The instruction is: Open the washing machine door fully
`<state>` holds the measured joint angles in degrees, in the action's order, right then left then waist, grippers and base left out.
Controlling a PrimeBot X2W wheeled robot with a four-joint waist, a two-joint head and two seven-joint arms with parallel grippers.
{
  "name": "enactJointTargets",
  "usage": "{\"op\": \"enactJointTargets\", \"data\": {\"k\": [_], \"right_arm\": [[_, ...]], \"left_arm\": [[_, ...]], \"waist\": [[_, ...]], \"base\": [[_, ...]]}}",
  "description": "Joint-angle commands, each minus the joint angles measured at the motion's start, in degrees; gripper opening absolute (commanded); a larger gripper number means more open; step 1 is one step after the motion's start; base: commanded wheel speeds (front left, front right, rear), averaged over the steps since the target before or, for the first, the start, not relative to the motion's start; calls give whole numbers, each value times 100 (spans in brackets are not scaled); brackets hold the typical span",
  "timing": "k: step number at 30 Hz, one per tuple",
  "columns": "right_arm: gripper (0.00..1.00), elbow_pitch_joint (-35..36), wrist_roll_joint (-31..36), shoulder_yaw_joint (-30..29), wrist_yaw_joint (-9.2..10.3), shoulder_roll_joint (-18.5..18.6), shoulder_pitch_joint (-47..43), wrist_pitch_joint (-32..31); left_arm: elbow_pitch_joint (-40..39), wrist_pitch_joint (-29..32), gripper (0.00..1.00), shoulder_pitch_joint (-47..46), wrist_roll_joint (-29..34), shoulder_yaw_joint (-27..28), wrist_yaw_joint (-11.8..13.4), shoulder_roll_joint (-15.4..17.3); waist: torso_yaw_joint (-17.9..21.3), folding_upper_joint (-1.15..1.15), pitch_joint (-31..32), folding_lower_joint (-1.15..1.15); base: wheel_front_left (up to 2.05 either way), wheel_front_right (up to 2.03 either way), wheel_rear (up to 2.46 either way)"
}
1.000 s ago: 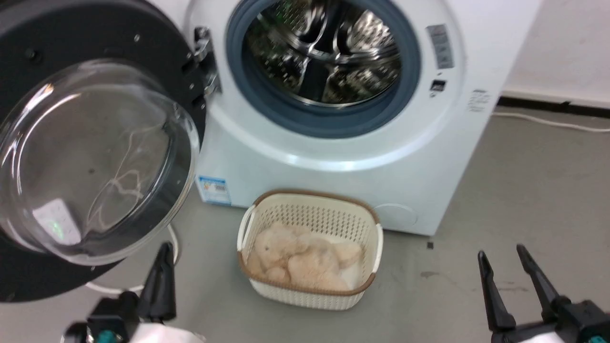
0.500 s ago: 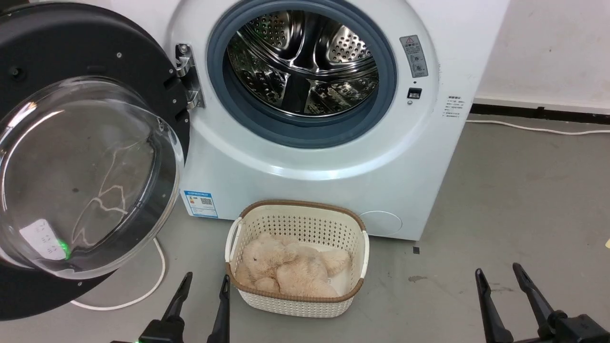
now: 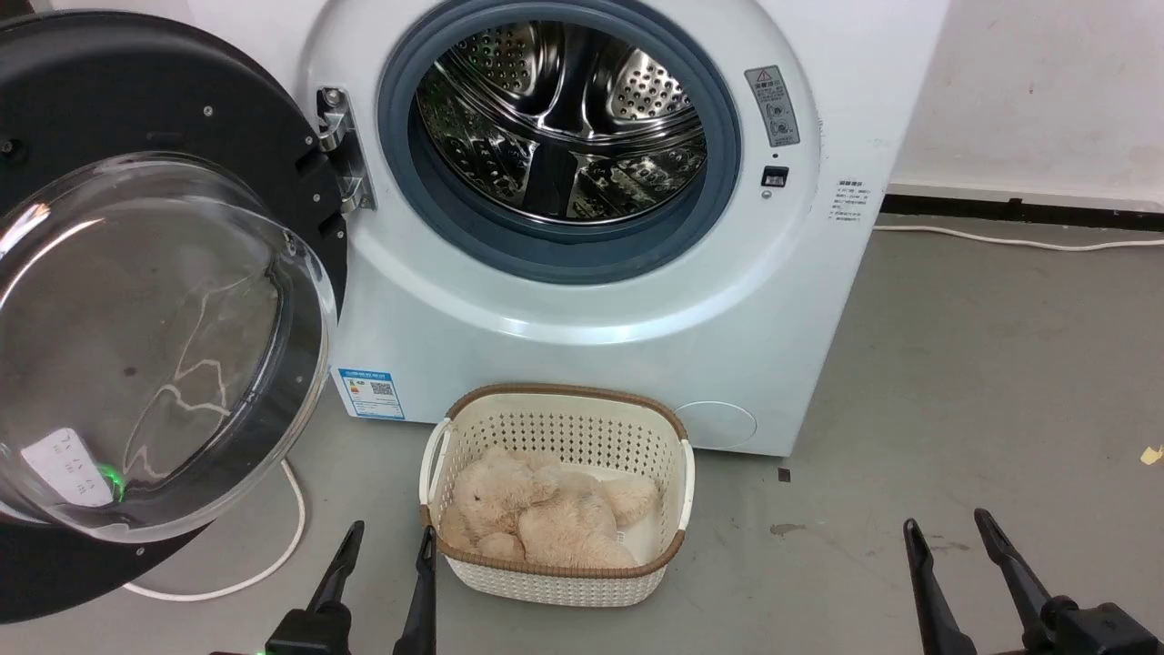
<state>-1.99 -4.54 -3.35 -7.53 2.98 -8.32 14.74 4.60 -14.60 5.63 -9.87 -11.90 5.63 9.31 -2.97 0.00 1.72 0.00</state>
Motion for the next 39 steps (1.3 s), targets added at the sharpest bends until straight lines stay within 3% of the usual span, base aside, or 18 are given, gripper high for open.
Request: {"op": "enactJointTargets", "data": {"k": [1,4,5,39], "right_arm": [[100,-27,-7,8,4,-11,-19,26],[100,-34,-6,15,4,-11,-14,26],[0,-16,1,8,0,0,1,0],[0,36,110,83,1,-3,201,-355]], "left_arm": [[14,-8,100,-78,-30,5,22,4],[14,-10,100,-83,-80,-1,-4,2],[12,1,0,-4,-79,-4,-8,0],[-101,351,0,-137,175,279,-141,-154]], "waist": [[-7,0,5,0],[-17,0,13,0],[-17,0,14,0],[59,0,-31,0]], "base": [[0,0,0],[0,0,0],[0,0,0],[0,0,0]]}}
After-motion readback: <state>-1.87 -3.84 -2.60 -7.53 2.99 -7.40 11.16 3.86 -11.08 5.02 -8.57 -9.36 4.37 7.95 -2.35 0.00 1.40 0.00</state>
